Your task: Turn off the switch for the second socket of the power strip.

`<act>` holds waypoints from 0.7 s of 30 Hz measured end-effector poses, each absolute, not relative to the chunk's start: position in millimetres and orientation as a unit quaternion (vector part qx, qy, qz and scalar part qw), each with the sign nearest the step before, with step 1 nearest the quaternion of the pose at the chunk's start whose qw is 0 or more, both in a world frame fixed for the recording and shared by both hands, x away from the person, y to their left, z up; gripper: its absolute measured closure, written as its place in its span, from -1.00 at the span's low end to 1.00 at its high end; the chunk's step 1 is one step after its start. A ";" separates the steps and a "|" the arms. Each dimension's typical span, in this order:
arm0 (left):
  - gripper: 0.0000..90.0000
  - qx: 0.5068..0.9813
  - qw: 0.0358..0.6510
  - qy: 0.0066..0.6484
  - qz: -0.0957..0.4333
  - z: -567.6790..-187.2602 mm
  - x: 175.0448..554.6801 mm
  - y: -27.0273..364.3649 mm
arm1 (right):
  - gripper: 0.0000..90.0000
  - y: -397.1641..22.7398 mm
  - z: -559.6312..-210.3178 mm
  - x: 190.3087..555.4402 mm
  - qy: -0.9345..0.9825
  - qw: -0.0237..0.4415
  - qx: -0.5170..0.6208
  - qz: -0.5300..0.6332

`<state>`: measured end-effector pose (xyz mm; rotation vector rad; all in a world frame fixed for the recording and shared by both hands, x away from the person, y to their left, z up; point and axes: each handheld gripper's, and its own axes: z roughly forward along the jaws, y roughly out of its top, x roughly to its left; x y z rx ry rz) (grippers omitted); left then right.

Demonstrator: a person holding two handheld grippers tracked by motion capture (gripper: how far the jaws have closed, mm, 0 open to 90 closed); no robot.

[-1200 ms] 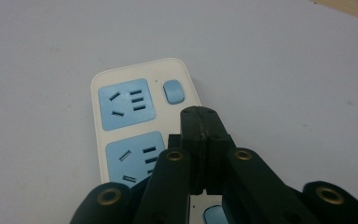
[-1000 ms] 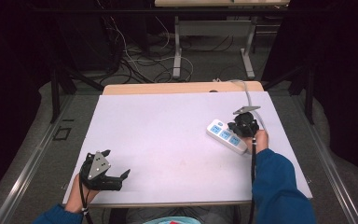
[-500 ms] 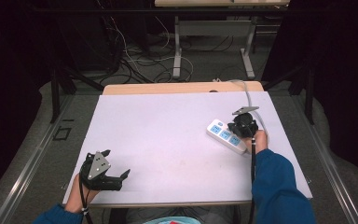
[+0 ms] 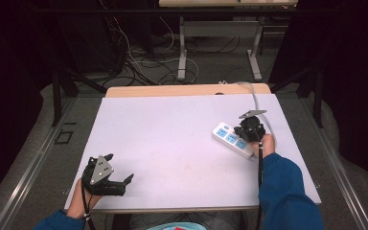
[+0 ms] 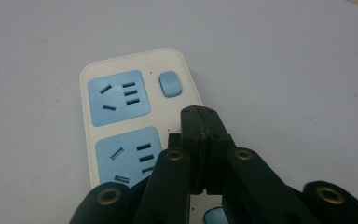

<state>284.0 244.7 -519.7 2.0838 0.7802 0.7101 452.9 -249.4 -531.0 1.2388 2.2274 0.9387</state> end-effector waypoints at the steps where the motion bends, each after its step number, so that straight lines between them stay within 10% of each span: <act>1: -0.93 0.821 0.392 0.307 0.280 -519.6 283.9 244.7 | 1.00 -249.3 -531.1 452.8 0.801 0.211 0.446 0.338; 21: -0.93 0.821 0.391 0.307 0.280 -519.6 284.1 244.7 | 1.00 -246.3 -532.2 450.8 0.798 0.223 0.450 0.333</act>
